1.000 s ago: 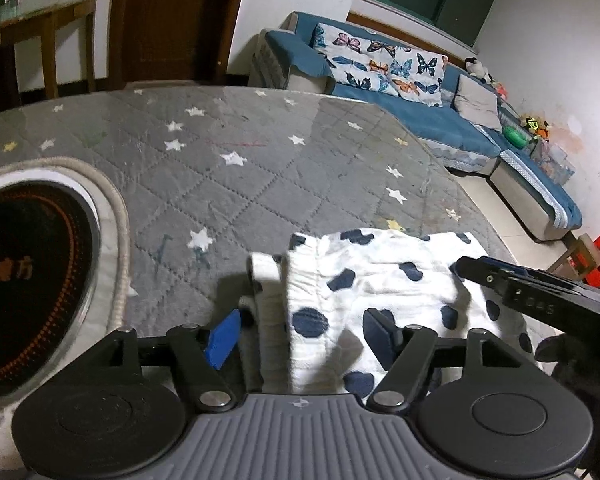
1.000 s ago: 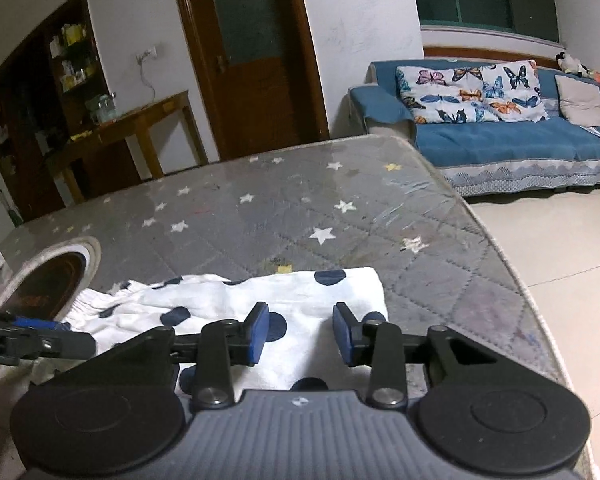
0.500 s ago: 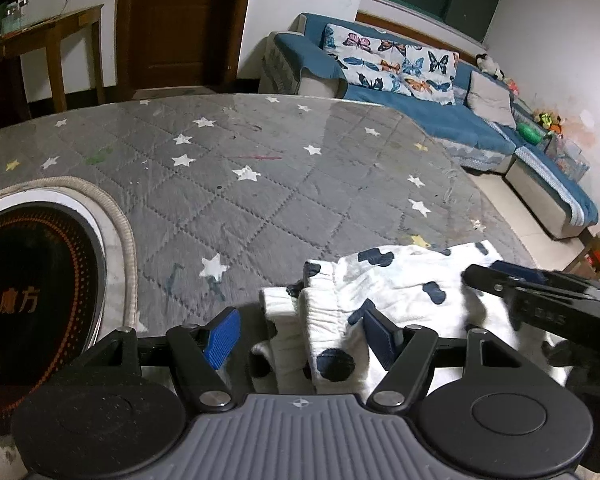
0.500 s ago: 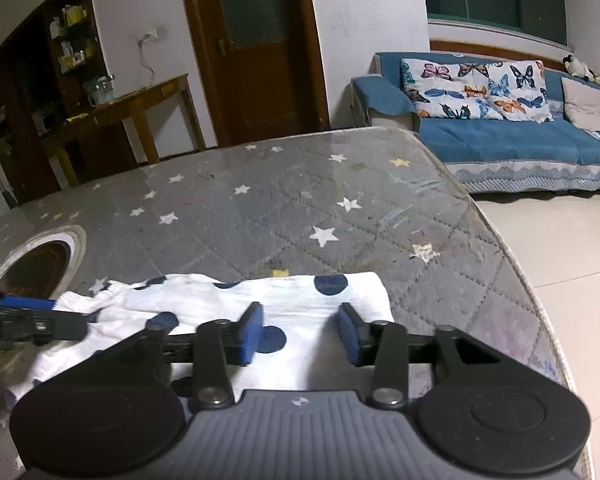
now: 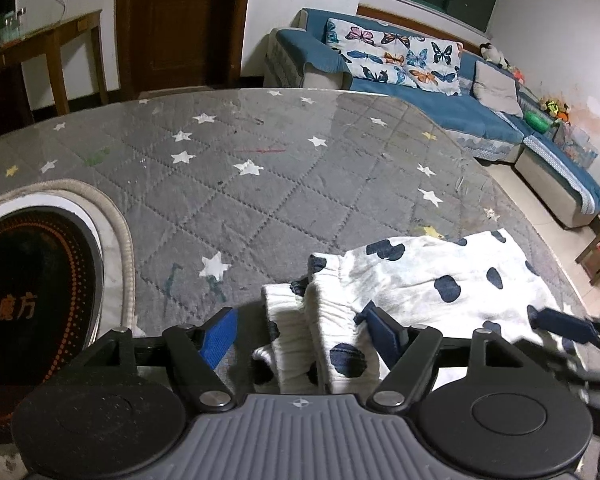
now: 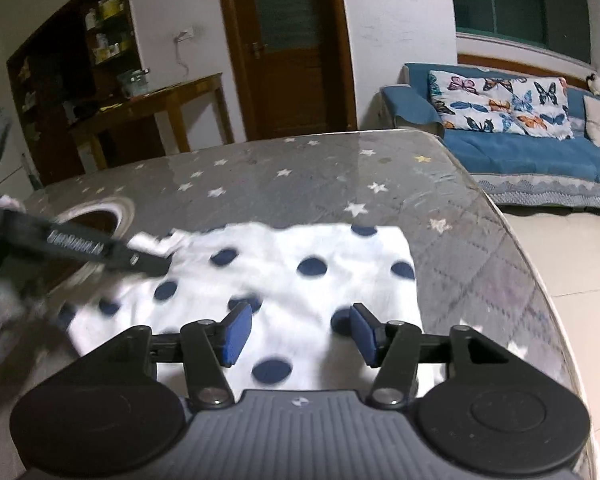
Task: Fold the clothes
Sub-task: 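Open both grippers and release the pants onto the table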
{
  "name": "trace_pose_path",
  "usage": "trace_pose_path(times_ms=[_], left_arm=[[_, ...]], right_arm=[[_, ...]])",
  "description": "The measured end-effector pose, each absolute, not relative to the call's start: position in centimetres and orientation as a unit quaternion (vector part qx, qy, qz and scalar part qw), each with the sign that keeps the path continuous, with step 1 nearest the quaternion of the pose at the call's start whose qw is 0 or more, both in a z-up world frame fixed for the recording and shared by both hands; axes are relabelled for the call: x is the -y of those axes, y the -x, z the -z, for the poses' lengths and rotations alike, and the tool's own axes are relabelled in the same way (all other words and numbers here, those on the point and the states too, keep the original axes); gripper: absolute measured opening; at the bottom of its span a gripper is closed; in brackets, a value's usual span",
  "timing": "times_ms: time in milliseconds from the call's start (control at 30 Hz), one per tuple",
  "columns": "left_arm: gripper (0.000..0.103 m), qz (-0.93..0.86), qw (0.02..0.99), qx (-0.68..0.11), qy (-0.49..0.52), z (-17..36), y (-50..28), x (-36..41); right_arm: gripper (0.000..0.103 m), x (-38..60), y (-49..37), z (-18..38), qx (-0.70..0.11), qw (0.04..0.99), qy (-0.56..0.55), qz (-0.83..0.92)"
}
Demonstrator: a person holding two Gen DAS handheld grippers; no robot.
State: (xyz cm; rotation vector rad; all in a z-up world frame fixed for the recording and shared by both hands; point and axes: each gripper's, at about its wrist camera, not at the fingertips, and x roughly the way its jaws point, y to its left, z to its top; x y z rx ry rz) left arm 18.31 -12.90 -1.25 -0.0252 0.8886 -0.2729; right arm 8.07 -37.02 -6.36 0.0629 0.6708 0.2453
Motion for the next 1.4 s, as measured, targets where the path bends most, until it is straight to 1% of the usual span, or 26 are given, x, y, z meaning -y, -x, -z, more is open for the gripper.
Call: trace_pose_path(times_ms=[133,233,367,467,567,633,700,767,867,1233,1400], left_arm=[[0.076,0.125,0.898,-0.421,-0.001,1.3,-18.0,13.4],[0.079,0.115,0.901,-0.418,-0.006,1.3,-17.9,13.6],[0.080,0.105,0.904,-0.414,-0.011,1.1,-17.6,14.1],[0.084,0.095,0.907,-0.409,-0.020,1.1,-17.4,14.4],[0.087,0.088,0.909,-0.406,-0.028,1.1,-17.3,14.7],[0.089,0.083,0.911,-0.402,-0.032,1.1,-17.2,14.9],[0.089,0.082,0.912,-0.400,-0.033,1.0,-17.1,15.0],[0.092,0.081,0.914,-0.397,-0.035,1.0,-17.0,15.1],[0.094,0.077,0.916,-0.392,-0.041,1.0,-16.8,15.3],[0.103,0.070,0.925,-0.369,-0.054,0.7,-15.8,15.6],[0.103,0.069,0.929,-0.361,-0.048,0.1,-14.7,15.2]], right_arm=[[0.057,37.0,-6.7,7.0,-0.329,0.935,-0.026,-0.127],[0.062,37.1,-6.1,7.2,-0.322,0.938,-0.019,-0.130],[0.076,37.0,-5.9,7.4,-0.313,0.939,-0.017,-0.140],[0.079,36.9,-5.7,7.7,-0.306,0.941,-0.008,-0.145],[0.086,37.0,-5.6,8.0,-0.305,0.940,-0.009,-0.154],[0.089,37.0,-5.7,8.1,-0.305,0.939,-0.013,-0.160],[0.095,37.1,-5.7,8.1,-0.304,0.938,-0.015,-0.164],[0.101,37.2,-5.7,8.1,-0.306,0.937,-0.016,-0.168],[0.103,37.2,-5.6,8.2,-0.309,0.936,-0.013,-0.170],[0.103,37.1,-5.8,8.4,-0.317,0.933,-0.014,-0.171],[0.103,37.1,-5.7,8.3,-0.318,0.933,-0.010,-0.168]])
